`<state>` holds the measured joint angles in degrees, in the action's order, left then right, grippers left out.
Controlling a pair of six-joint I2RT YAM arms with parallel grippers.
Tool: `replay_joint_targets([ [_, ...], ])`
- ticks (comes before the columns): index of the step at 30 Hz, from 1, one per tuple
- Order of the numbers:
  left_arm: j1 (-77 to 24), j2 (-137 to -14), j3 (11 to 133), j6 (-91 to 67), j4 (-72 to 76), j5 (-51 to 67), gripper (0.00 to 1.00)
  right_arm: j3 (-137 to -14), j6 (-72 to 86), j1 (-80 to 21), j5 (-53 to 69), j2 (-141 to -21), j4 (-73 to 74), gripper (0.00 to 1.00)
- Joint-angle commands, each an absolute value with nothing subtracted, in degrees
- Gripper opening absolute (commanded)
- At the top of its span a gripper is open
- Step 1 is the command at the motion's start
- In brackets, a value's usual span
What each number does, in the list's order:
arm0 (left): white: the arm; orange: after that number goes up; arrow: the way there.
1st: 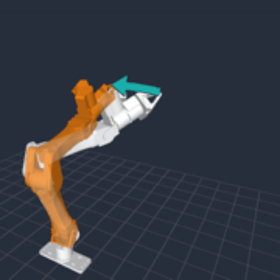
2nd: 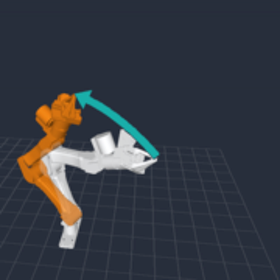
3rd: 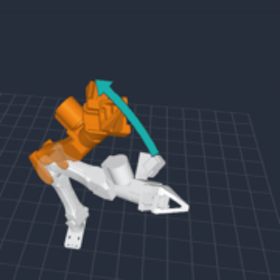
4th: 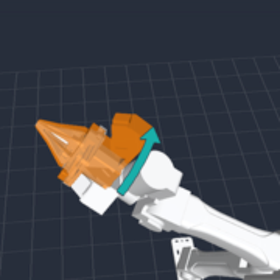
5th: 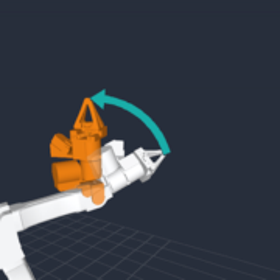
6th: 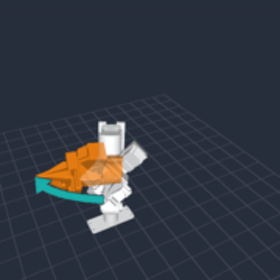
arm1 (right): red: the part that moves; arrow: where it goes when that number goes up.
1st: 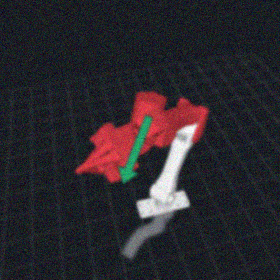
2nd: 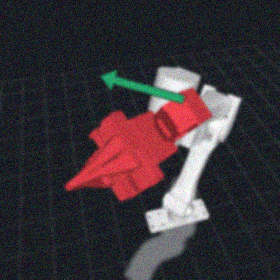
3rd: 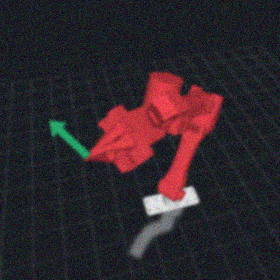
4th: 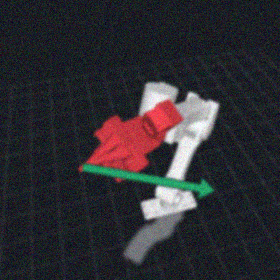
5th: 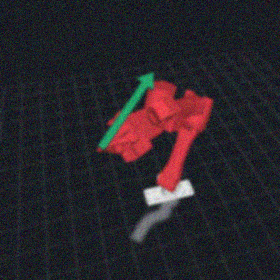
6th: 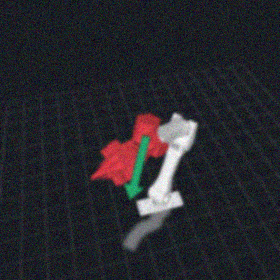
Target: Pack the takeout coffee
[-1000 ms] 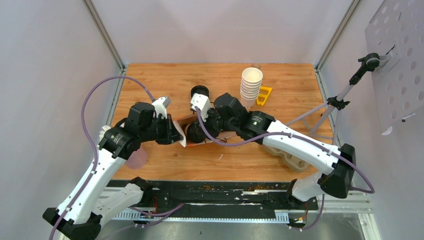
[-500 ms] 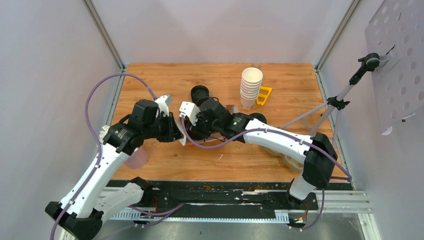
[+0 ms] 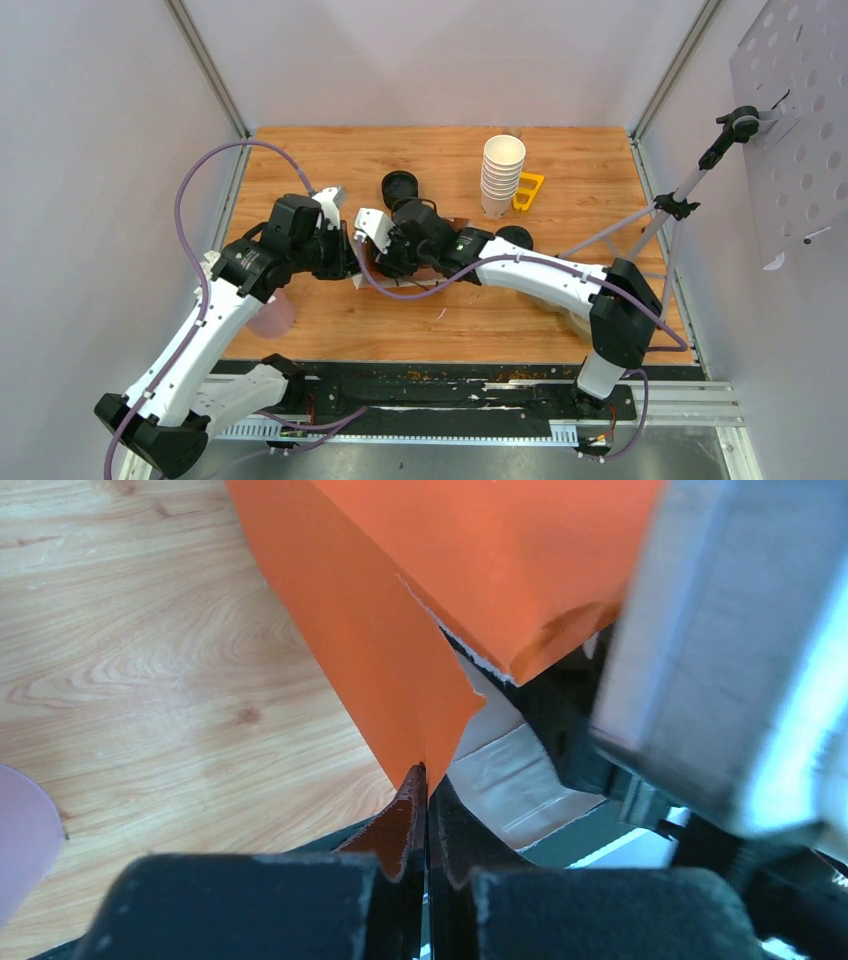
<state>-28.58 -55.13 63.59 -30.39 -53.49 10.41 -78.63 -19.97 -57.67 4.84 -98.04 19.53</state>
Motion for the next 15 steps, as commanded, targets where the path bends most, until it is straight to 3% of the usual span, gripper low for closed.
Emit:
replay_joint_targets([
  [1,-28.21,-55.02,65.30,-27.55,-53.88,9.46,0.00,-73.30,-24.21,-57.48,5.96,-91.85,11.85,0.23],
  [15,-28.21,-51.37,60.54,-27.45,-51.25,12.00,0.00,-66.43,-35.33,-57.39,7.49,-91.26,-1.24,0.19],
])
